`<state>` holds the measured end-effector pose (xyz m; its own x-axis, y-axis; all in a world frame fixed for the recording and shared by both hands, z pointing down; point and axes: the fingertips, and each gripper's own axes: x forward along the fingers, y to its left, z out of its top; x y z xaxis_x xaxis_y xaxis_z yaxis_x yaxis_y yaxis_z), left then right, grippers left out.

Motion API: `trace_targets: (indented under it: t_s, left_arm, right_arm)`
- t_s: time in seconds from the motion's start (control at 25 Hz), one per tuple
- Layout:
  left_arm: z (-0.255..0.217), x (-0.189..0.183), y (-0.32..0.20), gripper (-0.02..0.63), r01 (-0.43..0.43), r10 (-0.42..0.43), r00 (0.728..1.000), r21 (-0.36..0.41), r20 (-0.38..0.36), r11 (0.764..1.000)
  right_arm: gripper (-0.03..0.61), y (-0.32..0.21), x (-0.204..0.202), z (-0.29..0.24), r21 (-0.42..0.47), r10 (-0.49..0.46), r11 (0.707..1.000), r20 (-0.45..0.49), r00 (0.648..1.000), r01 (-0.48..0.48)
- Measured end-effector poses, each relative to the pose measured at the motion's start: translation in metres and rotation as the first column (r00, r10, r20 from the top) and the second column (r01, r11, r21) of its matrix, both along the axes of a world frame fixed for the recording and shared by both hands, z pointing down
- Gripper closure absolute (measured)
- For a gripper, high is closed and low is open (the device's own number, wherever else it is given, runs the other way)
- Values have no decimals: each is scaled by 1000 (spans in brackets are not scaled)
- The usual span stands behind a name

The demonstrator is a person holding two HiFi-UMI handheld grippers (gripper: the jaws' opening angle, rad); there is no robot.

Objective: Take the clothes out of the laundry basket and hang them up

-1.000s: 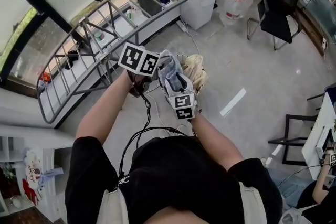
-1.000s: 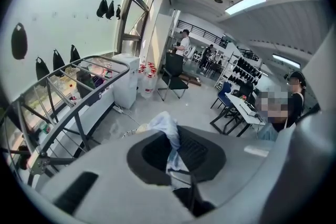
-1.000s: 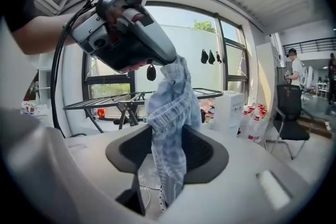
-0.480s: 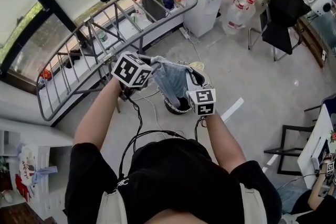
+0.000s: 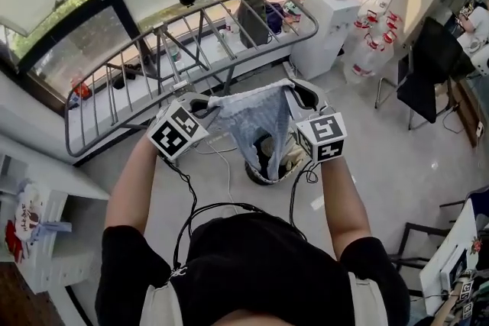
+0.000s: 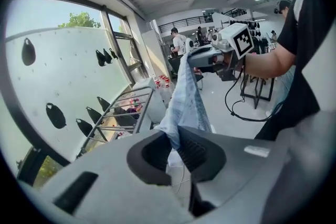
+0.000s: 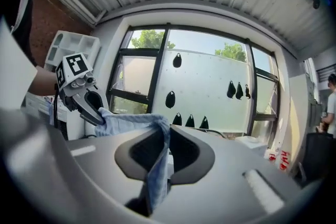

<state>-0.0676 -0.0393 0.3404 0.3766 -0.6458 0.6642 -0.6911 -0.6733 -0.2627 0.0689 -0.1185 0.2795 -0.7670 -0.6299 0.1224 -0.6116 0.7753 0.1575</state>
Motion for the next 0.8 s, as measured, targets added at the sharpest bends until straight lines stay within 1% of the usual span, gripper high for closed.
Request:
trace_targets:
  t_s: [0.08, 0.16, 0.28, 0.4, 0.52, 0.72, 0.8]
  left_arm:
    - [-16, -15, 5, 588, 46, -46, 999, 57, 2, 997]
    - [-33, -33, 9, 588, 94, -99, 995, 135, 32, 986]
    - [-58, -65, 15, 588, 170, -196, 977, 247, 84, 954]
    - [-80, -97, 27, 588, 257, -293, 953, 314, 73, 914]
    - [-96, -129, 47, 588, 328, -376, 924, 362, 70, 873]
    - [-113, -171, 84, 586, 399, -498, 854, 426, 149, 812]
    - [-121, -185, 98, 586, 427, -536, 830, 443, 154, 788]
  right_arm:
    - [535, 2, -20, -20, 42, -63, 997, -24, 998, 64]
    - [535, 4, -43, -35, 78, -123, 989, -42, 992, 126]
    - [535, 10, -83, -55, 128, -214, 968, -43, 976, 217]
    - [535, 20, -119, -71, 157, -298, 941, -30, 954, 299]
    - [535, 31, -153, -81, 183, -377, 908, -36, 926, 376]
    - [534, 54, -202, -93, 216, -484, 849, -47, 874, 482]
    - [534, 64, -220, -101, 232, -521, 824, -46, 852, 516]
